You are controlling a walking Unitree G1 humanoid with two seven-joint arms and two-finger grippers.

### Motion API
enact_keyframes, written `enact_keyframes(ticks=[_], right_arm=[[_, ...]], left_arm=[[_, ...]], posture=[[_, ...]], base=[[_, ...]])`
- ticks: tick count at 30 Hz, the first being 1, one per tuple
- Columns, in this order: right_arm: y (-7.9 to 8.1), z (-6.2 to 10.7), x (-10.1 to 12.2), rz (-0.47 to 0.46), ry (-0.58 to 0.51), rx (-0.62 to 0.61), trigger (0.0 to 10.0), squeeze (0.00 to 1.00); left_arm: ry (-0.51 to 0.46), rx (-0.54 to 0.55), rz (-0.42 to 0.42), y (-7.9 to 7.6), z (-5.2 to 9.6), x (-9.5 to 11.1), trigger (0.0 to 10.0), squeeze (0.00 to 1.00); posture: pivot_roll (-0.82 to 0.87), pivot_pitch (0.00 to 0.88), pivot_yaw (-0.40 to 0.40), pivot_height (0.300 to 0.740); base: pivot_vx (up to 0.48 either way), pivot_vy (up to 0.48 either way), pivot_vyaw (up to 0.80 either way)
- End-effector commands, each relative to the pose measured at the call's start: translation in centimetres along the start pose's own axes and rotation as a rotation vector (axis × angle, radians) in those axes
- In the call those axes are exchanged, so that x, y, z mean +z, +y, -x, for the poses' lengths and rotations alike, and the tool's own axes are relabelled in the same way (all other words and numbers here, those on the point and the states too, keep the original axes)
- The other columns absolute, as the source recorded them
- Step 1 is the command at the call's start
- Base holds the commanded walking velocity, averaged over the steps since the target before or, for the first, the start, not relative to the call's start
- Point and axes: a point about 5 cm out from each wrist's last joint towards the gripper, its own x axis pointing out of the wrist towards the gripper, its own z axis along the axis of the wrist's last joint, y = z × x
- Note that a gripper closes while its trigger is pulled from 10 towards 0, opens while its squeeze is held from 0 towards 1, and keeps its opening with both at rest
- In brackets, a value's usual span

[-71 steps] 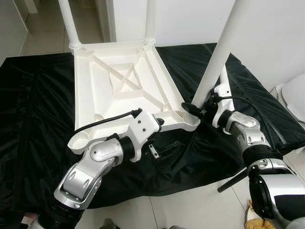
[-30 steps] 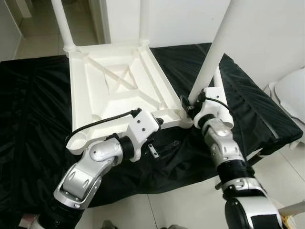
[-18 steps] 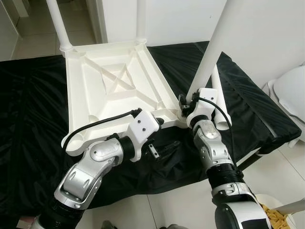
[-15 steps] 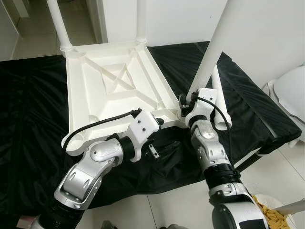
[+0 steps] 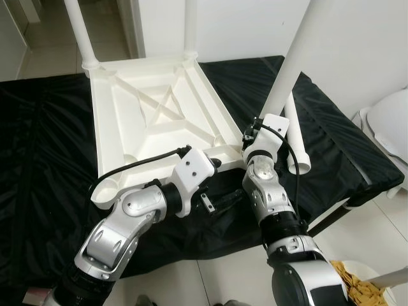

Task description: Building children table

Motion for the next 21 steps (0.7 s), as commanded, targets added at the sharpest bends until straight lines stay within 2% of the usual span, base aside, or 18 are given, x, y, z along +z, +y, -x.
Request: enact_keyframes(ticks=[1, 2, 3, 8, 16, 21], right_arm=[[-0.8, 0.1, -2.2, 0.004, 0.111, -0.045, 10.0, 0.00], [-0.8, 0.1, -2.2, 0.004, 0.111, -0.045, 10.0, 0.00], [-0.7, 0.0, -1.9, -0.010, 0.094, -0.019, 10.0, 1.00], [-0.7, 0.0, -1.7, -0.013, 0.080, -0.011, 10.0, 1.00], [-1.2, -0.8, 0.0, -0.038, -0.023, 0.091, 10.0, 1.00], [-1.7, -1.6, 1.4, -0.064, -0.069, 0.276, 10.0, 1.00]], left_arm=[[0.000, 0.004, -0.008, -0.3, 0.0, 0.2, 10.0, 0.00], [0.000, 0.004, -0.008, -0.3, 0.0, 0.2, 10.0, 0.00], [0.001, 0.004, -0.009, -0.3, 0.0, 0.1, 10.0, 0.00], [0.001, 0.003, -0.010, -0.3, 0.0, 0.1, 10.0, 0.00], [0.000, -0.003, -0.009, -0.4, -0.1, 0.1, 10.0, 0.00], [0.004, 0.001, -0.013, -0.3, -0.1, 0.1, 10.0, 0.00]], posture=[[-0.03, 0.062, -0.023, 0.740], [-0.03, 0.062, -0.023, 0.740], [-0.03, 0.060, -0.023, 0.740], [-0.03, 0.059, -0.023, 0.740], [-0.03, 0.060, -0.019, 0.740], [-0.04, 0.068, -0.015, 0.740]], base=[[0.000, 0.000, 0.00], [0.000, 0.000, 0.00], [0.000, 0.000, 0.00], [0.000, 0.000, 0.00], [0.000, 0.000, 0.00], [0.000, 0.000, 0.00]])
